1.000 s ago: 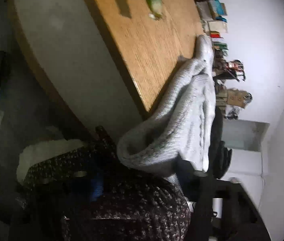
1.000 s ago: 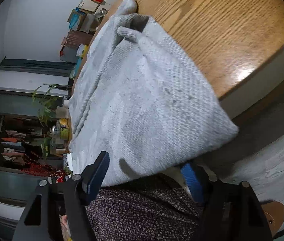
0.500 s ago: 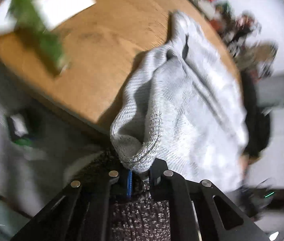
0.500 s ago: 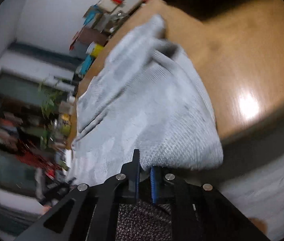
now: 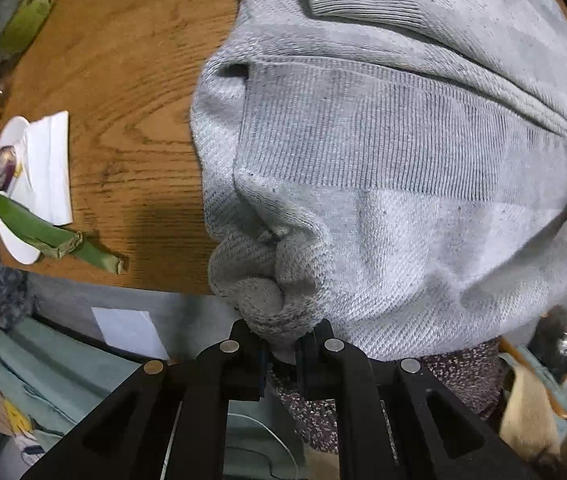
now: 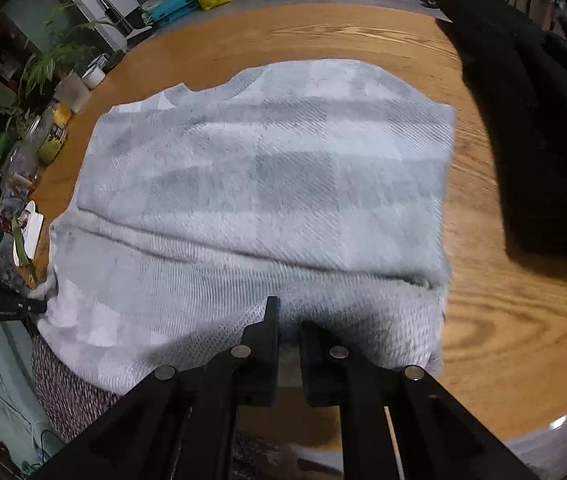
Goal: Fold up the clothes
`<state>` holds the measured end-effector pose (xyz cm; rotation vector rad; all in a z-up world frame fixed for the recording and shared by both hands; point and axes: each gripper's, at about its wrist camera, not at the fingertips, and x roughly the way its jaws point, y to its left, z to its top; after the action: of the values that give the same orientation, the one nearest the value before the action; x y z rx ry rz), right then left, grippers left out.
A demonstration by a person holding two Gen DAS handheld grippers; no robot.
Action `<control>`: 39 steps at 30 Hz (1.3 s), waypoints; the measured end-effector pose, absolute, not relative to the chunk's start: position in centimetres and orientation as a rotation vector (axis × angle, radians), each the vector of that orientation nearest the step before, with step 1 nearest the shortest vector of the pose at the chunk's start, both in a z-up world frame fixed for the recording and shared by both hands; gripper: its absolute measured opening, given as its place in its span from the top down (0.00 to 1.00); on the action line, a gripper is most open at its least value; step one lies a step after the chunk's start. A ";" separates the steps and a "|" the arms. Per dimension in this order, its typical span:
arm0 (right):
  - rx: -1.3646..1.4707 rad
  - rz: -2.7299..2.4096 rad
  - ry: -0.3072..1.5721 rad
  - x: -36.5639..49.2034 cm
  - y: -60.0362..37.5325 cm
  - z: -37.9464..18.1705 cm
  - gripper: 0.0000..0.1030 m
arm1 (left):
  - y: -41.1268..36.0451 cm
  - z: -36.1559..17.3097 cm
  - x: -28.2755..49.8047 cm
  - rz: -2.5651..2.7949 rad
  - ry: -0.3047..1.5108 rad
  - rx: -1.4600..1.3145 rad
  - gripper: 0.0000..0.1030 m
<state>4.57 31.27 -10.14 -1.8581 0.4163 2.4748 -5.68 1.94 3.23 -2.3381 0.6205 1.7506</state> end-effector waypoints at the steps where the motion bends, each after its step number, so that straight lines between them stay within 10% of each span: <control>1: -1.860 2.474 0.430 4.1 31.4 -10.5 0.91 | 1.6 3.4 -5.9 1.739 0.594 -2.354 0.89; 33: -1.551 2.547 0.799 0.7 39.2 -3.3 0.91 | 7.9 22.6 -19.5 2.128 0.205 -1.888 0.91; 39: -1.535 2.471 0.765 -7.9 42.1 -5.4 0.91 | 11.4 17.0 -26.5 2.157 0.224 -1.974 0.91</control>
<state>-7.86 42.15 -5.38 -1.5346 0.7647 2.4708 -26.47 11.41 17.03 -1.9739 0.2245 2.1569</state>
